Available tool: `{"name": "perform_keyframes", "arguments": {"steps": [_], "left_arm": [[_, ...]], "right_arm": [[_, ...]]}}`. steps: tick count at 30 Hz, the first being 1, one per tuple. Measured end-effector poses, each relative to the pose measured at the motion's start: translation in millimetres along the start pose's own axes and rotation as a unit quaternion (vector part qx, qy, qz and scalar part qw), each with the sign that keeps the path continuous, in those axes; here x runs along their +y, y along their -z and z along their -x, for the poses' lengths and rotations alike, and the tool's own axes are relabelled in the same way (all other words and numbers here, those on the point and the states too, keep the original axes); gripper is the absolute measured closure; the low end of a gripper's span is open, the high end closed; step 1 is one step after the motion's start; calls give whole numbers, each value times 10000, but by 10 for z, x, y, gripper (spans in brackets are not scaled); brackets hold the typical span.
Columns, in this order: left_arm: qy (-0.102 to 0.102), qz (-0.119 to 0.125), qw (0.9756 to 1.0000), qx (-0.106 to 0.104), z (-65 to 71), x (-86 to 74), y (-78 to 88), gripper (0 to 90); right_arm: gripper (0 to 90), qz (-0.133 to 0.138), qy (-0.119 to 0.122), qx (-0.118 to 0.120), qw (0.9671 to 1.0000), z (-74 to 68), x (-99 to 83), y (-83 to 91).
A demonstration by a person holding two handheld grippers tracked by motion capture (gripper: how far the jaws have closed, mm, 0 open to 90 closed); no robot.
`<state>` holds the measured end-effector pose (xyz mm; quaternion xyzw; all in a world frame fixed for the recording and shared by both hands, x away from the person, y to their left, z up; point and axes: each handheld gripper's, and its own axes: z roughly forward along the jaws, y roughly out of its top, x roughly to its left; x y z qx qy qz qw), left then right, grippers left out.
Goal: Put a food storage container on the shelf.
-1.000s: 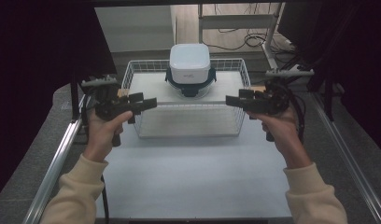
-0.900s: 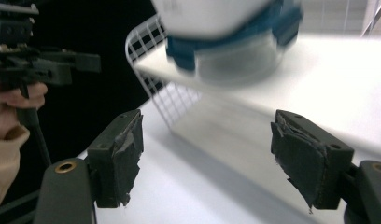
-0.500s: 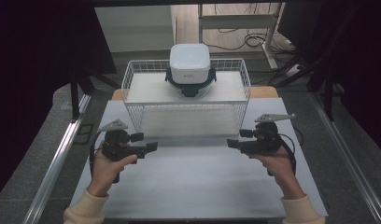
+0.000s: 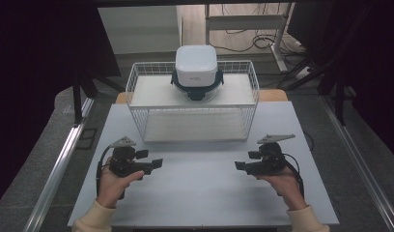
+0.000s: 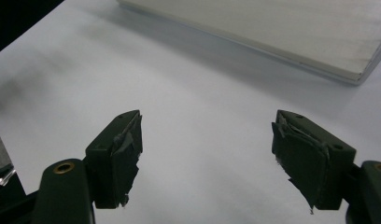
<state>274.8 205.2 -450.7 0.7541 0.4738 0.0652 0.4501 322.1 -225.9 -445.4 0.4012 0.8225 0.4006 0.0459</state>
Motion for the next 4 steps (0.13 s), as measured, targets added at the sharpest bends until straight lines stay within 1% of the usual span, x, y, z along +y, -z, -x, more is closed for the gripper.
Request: {"name": "perform_keyframes", "arguments": {"steps": [4], "left_arm": [[-8, -29, 10000, 7, 2, -5, -19, 232]], "right_arm": [[226, 116, 8, -12, 9999, 2, 1, 34]]}}
